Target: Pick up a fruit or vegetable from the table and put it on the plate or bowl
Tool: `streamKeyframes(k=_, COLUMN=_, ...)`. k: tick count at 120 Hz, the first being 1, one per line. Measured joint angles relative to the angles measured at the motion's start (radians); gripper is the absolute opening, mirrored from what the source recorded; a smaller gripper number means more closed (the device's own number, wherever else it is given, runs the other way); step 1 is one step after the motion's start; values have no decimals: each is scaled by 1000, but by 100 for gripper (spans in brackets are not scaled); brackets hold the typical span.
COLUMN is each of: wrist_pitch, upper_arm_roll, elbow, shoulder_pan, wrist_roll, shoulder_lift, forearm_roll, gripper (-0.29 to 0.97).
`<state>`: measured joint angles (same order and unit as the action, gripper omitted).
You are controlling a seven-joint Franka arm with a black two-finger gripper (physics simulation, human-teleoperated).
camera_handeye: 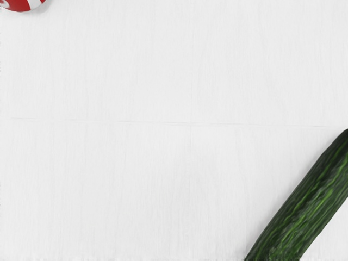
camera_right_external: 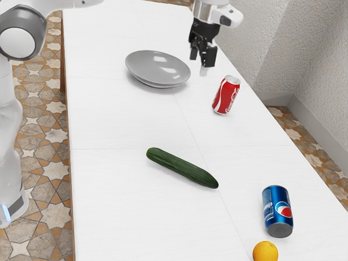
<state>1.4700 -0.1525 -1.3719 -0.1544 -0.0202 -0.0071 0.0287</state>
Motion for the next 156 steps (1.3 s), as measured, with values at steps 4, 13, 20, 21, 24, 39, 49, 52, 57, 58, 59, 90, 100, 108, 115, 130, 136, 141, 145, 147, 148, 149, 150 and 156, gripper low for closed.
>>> streamKeyframes(k=4, wrist_pitch=-11, upper_arm_roll=-3, elbow=4, shoulder_pan=-3, wrist_roll=-3, shoulder_lift=0, forearm_roll=3, gripper=68)
streamKeyframes(k=13, wrist_pitch=-30, upper_arm_roll=-9, elbow=8, shoulder_pan=-5, wrist_roll=-10, shoulder_lift=0, forearm_roll=4, gripper=68)
streamKeyframes(k=20, wrist_pitch=-44, upper_arm_roll=-9, elbow=27, shoulder_pan=-1, wrist_roll=-14, shoulder_lift=-1, forearm_roll=3, gripper=68)
streamKeyframes(k=21, wrist_pitch=-48, upper_arm_roll=-8, elbow=39, shoulder_pan=0, wrist_roll=-15, shoulder_lift=-1, forearm_roll=4, gripper=68)
streamKeyframes(k=24, wrist_pitch=-62, upper_arm_roll=-7, elbow=95, shoulder_pan=3, wrist_roll=-16, shoulder_lift=-1, forearm_roll=4, gripper=68)
streamKeyframes(k=39, wrist_pitch=-89, upper_arm_roll=59, elbow=260, shoulder_pan=88, wrist_roll=-24, shoulder_lift=17, forearm_roll=-25, gripper=68)
streamKeyframes(k=49, wrist_pitch=-60, upper_arm_roll=190, elbow=271, shoulder_pan=205, wrist_roll=-28, shoulder_lift=85, forearm_roll=-14, gripper=68)
streamKeyframes(k=52, wrist_pitch=-49, upper_arm_roll=226, elbow=272, shoulder_pan=208, wrist_roll=-29, shoulder_lift=107, forearm_roll=-8, gripper=68)
streamKeyframes(k=57, wrist_pitch=-29, upper_arm_roll=274, elbow=272, shoulder_pan=168, wrist_roll=-31, shoulder_lift=133, forearm_roll=0, gripper=68)
streamKeyframes(k=58, wrist_pitch=-26, upper_arm_roll=282, elbow=272, shoulder_pan=156, wrist_roll=-32, shoulder_lift=138, forearm_roll=2, gripper=68)
streamKeyframes(k=59, wrist_pitch=-22, upper_arm_roll=289, elbow=272, shoulder_pan=143, wrist_roll=-32, shoulder_lift=143, forearm_roll=3, gripper=68)
streamKeyframes(k=90, wrist_pitch=37, upper_arm_roll=377, elbow=270, shoulder_pan=39, wrist_roll=-41, shoulder_lift=205, forearm_roll=38, gripper=68)
streamKeyframes(k=100, wrist_pitch=54, upper_arm_roll=396, elbow=276, shoulder_pan=11, wrist_roll=-43, shoulder_lift=253, forearm_roll=41, gripper=68)
streamKeyframes(k=108, wrist_pitch=71, upper_arm_roll=394, elbow=286, shoulder_pan=-28, wrist_roll=-45, shoulder_lift=306, forearm_roll=49, gripper=68)
streamKeyframes(k=115, wrist_pitch=84, upper_arm_roll=391, elbow=326, shoulder_pan=-81, wrist_roll=-46, shoulder_lift=370, forearm_roll=66, gripper=68)
streamKeyframes(k=130, wrist_pitch=101, upper_arm_roll=385, elbow=472, shoulder_pan=-163, wrist_roll=-48, shoulder_lift=535, forearm_roll=109, gripper=68)
streamKeyframes(k=136, wrist_pitch=105, upper_arm_roll=382, elbow=529, shoulder_pan=-190, wrist_roll=-49, shoulder_lift=594, forearm_roll=122, gripper=68)
streamKeyframes(k=141, wrist_pitch=105, upper_arm_roll=370, elbow=569, shoulder_pan=-222, wrist_roll=-49, shoulder_lift=628, forearm_roll=136, gripper=68)
streamKeyframes(k=145, wrist_pitch=105, upper_arm_roll=365, elbow=584, shoulder_pan=-236, wrist_roll=-50, shoulder_lift=646, forearm_roll=144, gripper=68)
streamKeyframes(k=147, wrist_pitch=105, upper_arm_roll=363, elbow=588, shoulder_pan=-241, wrist_roll=-50, shoulder_lift=653, forearm_roll=148, gripper=68)
streamKeyframes(k=148, wrist_pitch=105, upper_arm_roll=363, elbow=589, shoulder_pan=-243, wrist_roll=-50, shoulder_lift=655, forearm_roll=149, gripper=68)
streamKeyframes(k=149, wrist_pitch=105, upper_arm_roll=362, elbow=590, shoulder_pan=-245, wrist_roll=-50, shoulder_lift=658, forearm_roll=151, gripper=68)
streamKeyframes(k=150, wrist_pitch=105, upper_arm_roll=361, elbow=590, shoulder_pan=-247, wrist_roll=-50, shoulder_lift=659, forearm_roll=152, gripper=68)
streamKeyframes(k=156, wrist_pitch=104, upper_arm_roll=359, elbow=589, shoulder_pan=-260, wrist_roll=-50, shoulder_lift=666, forearm_roll=158, gripper=68)
